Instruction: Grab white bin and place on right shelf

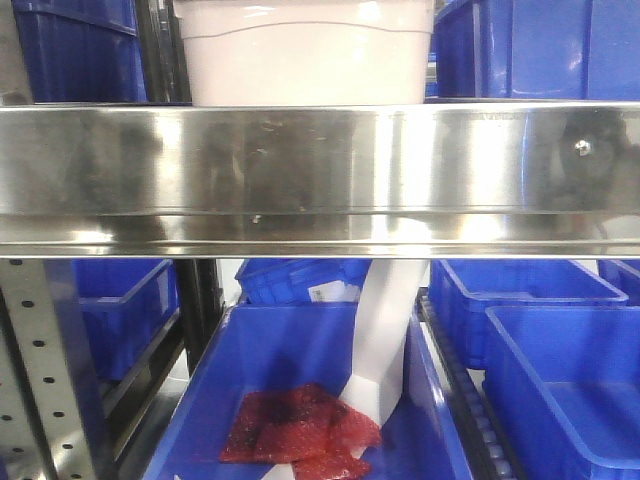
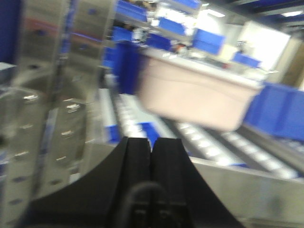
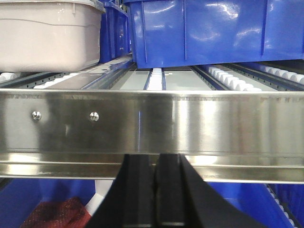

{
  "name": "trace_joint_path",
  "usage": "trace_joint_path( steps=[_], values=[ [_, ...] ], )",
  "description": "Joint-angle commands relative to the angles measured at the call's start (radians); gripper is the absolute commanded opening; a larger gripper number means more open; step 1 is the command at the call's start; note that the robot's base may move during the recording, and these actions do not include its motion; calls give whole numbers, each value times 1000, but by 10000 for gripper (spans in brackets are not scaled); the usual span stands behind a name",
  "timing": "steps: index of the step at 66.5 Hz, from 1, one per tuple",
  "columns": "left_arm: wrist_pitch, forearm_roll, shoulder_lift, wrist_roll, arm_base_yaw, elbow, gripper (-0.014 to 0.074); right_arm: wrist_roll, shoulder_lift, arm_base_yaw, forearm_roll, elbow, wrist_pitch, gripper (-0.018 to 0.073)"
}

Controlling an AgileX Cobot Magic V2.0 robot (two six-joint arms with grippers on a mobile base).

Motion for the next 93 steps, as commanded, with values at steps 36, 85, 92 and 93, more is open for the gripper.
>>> trace_joint_path(
  steps=[36, 85, 92, 93],
  values=[
    [-135, 597, -154, -382, 109, 197, -117, -9, -19, -7, 1, -1, -81, 56],
    [-139, 592, -157, -382, 52, 197, -117, -9, -19, -7, 1, -1, -81, 56],
    [-139, 592, -157, -382, 52, 197, -117, -9, -19, -7, 1, -1, -81, 56],
    [-139, 592, -157, -382, 52, 197, -117, -9, -19, -7, 1, -1, -81, 56]
  ],
)
